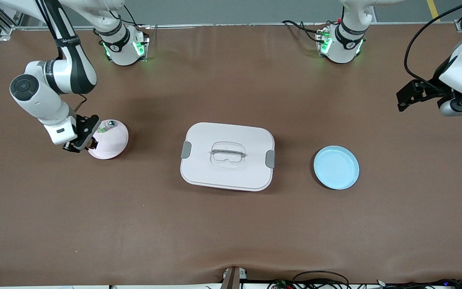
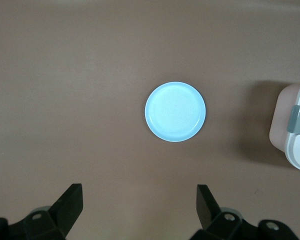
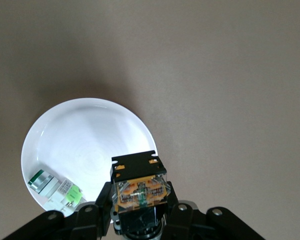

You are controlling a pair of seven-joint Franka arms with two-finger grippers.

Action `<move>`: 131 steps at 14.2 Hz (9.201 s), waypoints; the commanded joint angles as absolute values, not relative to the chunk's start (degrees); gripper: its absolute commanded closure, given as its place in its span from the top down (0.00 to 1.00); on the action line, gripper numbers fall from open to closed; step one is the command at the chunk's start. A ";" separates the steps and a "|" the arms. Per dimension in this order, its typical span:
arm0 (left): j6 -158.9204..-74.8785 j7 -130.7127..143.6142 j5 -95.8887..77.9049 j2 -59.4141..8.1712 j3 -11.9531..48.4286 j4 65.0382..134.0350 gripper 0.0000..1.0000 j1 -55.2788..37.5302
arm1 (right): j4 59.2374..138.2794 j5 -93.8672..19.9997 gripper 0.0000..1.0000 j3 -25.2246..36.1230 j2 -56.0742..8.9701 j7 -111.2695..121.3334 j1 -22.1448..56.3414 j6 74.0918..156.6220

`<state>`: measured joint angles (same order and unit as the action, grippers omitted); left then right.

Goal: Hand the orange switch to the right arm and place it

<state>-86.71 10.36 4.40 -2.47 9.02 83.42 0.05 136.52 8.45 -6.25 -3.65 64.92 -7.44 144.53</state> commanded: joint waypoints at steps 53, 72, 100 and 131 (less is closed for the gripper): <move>-84.29 9.58 2.72 -2.11 8.70 83.76 1.00 -0.79 | 139.66 17.84 1.00 -5.89 -9.76 34.94 -8.09 147.66; -83.85 9.05 2.64 -1.23 9.05 84.29 1.00 -0.61 | 121.14 3.08 1.00 -6.42 0.08 -3.78 -9.14 109.75; -88.68 8.26 -0.97 3.87 9.23 91.14 1.00 0.53 | 85.43 -0.70 1.00 -6.07 0.26 -4.22 -9.06 81.65; -84.64 9.05 -1.41 0.79 8.79 84.81 1.00 0.53 | 85.17 -0.44 1.00 6.33 -0.88 -4.13 3.16 82.62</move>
